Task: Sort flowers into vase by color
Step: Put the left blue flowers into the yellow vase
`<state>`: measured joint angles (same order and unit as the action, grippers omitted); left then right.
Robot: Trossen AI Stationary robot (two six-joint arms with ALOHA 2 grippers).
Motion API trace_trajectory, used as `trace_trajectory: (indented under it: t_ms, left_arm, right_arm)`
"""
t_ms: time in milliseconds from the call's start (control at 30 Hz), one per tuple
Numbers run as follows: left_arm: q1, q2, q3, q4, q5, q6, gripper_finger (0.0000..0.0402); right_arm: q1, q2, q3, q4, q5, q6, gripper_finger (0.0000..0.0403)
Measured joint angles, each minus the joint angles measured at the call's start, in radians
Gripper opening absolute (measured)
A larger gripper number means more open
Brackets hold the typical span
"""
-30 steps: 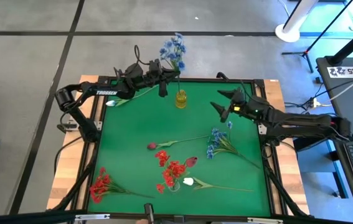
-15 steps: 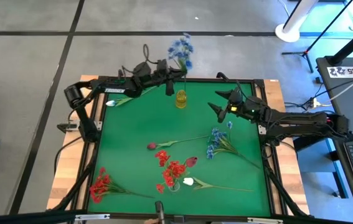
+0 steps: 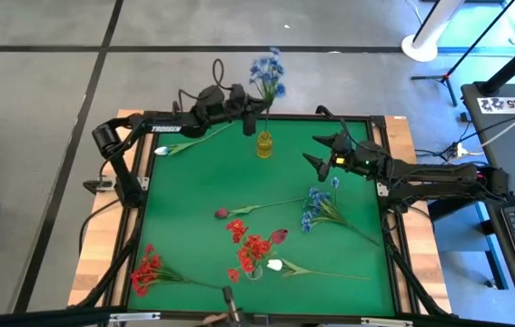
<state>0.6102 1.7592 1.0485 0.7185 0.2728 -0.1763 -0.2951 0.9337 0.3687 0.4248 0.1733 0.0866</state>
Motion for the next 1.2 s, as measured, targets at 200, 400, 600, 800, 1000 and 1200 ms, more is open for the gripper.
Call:
trace_trajectory:
  t_ms: [200,400,600,800,1000,1200]
  left_arm:
    - [-0.028,0.0,0.0,-0.057,0.0,0.019,0.0013]
    - [-0.049,0.0,0.0,-0.127,-0.058,0.056,0.0016]
    - [-0.05,0.0,0.0,-0.236,-0.15,0.06,0.0054]
    - [-0.057,0.0,0.0,-0.359,-0.147,0.101,0.0112]
    - [-0.077,-0.005,0.0,-0.4,-0.151,0.13,0.0166]
    - [-0.099,-0.048,0.0,-0.441,-0.171,0.162,0.021]
  right_arm:
    - [0.0,0.0,0.0,-0.008,0.001,-0.006,0.0353]
    - [0.0,0.0,0.0,-0.008,0.002,-0.006,0.0353]
    - [0.0,0.0,0.0,-0.008,0.019,-0.006,0.0353]
    - [0.0,0.0,0.0,-0.007,0.019,-0.006,0.0353]
    - [0.0,0.0,0.0,-0.007,0.02,0.0,0.0353]
    - [0.0,0.0,0.0,-0.008,0.02,0.01,0.0353]
